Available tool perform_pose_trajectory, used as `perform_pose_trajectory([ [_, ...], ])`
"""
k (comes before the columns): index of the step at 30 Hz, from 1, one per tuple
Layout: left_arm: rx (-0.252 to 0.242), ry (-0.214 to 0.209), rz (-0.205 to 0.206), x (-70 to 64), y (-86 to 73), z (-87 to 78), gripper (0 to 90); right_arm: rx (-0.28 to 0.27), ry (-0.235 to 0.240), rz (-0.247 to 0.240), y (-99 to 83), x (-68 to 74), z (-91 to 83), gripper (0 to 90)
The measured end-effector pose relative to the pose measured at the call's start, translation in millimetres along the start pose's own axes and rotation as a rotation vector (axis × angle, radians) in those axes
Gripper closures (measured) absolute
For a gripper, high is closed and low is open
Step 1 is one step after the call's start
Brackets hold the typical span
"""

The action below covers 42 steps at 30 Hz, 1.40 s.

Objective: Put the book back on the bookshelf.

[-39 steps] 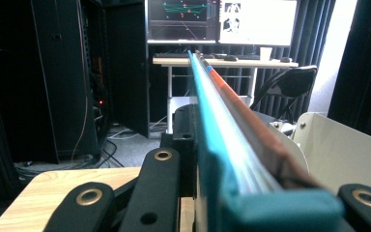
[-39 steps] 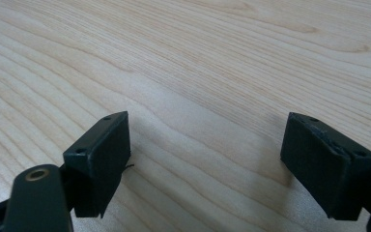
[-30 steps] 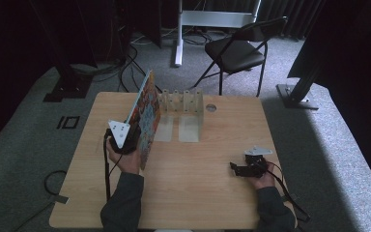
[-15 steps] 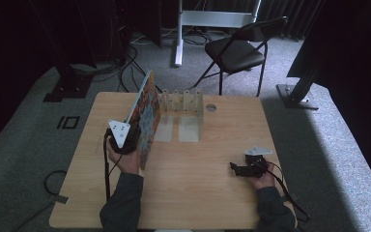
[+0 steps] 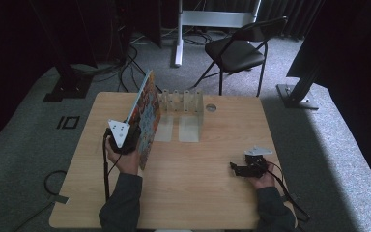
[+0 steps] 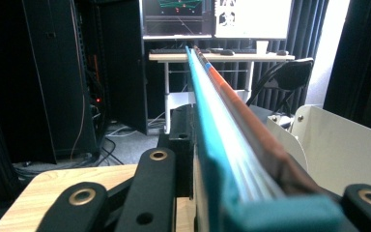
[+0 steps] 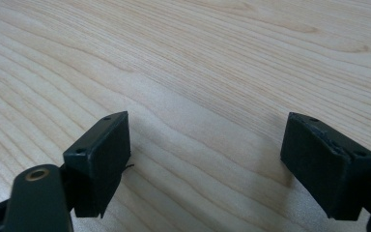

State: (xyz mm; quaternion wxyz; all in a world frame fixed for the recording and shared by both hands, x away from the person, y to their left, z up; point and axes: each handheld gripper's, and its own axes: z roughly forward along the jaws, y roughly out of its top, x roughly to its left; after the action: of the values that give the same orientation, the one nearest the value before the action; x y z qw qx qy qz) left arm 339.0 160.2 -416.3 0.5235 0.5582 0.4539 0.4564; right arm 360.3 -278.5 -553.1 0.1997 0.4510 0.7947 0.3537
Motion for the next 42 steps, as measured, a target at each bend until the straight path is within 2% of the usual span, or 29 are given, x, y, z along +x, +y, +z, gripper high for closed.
perform_pose_trajectory([
  [10,-0.006,-0.014,0.008,0.1,0.6,-1.4,70.6,0.0,0.0,0.0,0.0,0.0,0.0,17.5],
  [20,0.009,-0.036,0.006,0.3,-0.6,0.5,63.7,0.0,0.0,0.0,0.0,0.0,0.0,17.5],
  [32,0.014,-0.052,-0.016,2.6,-1.3,-0.8,57.0,0.0,0.0,0.0,0.0,0.0,0.0,17.5],
  [40,0.033,-0.086,-0.025,3.2,-3.2,-1.2,48.3,0.0,0.0,0.0,0.0,0.0,0.0,17.6],
  [42,0.04,-0.084,-0.023,3.1,-3.9,-1.6,46.0,0.0,0.0,0.001,0.0,0.1,0.0,17.5],
])
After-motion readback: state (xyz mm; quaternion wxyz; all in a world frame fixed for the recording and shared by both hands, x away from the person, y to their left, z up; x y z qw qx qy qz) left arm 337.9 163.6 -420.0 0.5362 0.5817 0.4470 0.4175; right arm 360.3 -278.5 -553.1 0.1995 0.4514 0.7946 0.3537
